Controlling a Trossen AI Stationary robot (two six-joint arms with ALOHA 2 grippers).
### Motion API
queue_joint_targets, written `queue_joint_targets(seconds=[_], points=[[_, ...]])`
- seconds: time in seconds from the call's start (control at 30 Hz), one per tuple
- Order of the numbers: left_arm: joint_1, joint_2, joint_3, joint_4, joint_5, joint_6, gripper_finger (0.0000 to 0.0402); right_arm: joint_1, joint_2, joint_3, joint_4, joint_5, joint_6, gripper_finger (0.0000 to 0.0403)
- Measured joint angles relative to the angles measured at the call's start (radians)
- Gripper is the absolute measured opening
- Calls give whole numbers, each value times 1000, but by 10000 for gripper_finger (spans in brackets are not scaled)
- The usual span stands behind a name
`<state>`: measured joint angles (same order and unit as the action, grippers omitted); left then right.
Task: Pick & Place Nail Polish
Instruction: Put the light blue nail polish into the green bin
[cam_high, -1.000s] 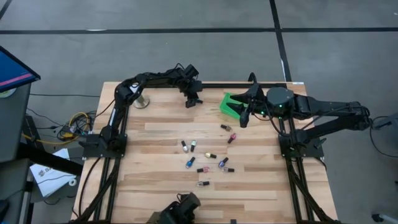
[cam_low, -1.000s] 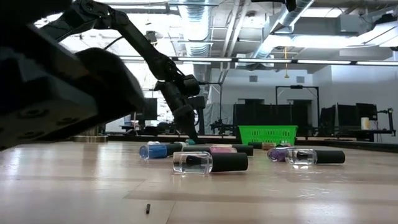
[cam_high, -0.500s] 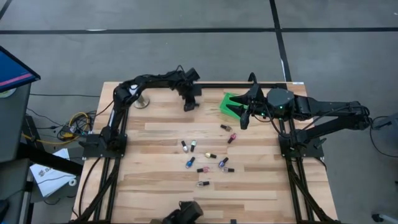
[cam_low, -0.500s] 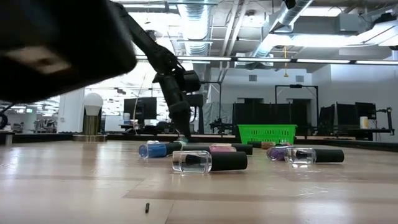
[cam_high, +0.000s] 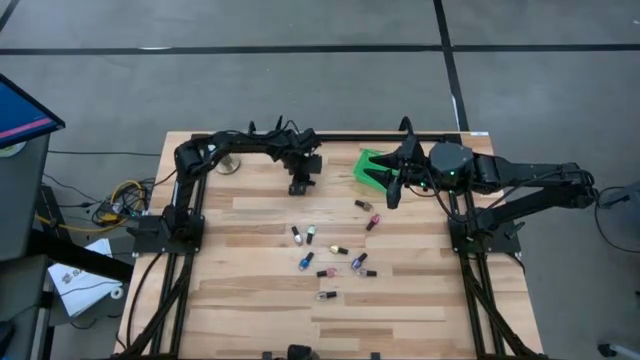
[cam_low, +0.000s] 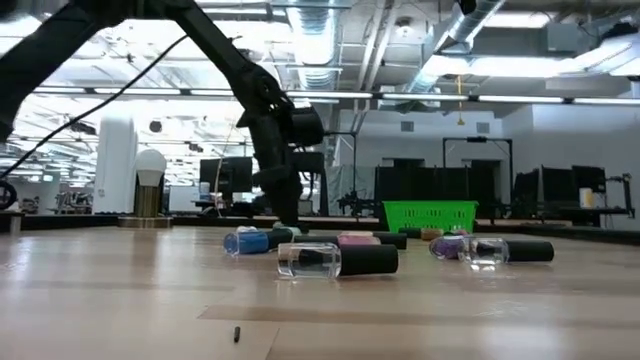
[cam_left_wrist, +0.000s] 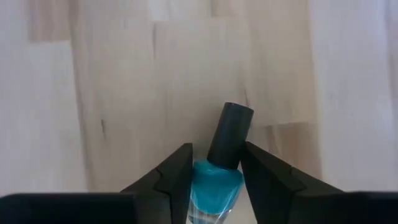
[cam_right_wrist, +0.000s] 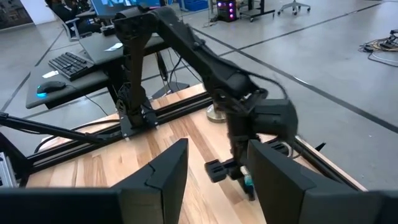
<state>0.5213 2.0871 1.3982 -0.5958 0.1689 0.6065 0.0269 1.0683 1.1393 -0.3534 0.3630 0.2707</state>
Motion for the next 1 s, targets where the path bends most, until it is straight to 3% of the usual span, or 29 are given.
queue_joint_targets(seconds=[0.4, 0.6, 0.83, 1.0], points=[[-81, -45, -114, 64, -85, 44, 104, 0, 0, 0, 2, 0, -8, 159], [-83, -94, -125, 68, -92, -20, 102, 6, 0, 0, -9, 0, -8, 159], [-74, -239, -124, 96, -85, -89, 88, 6, 0, 0, -13, 0, -8, 159], [-78, -375, -121, 148, -30, -180, 44, 2, 10, 1, -9, 3, -8, 159]])
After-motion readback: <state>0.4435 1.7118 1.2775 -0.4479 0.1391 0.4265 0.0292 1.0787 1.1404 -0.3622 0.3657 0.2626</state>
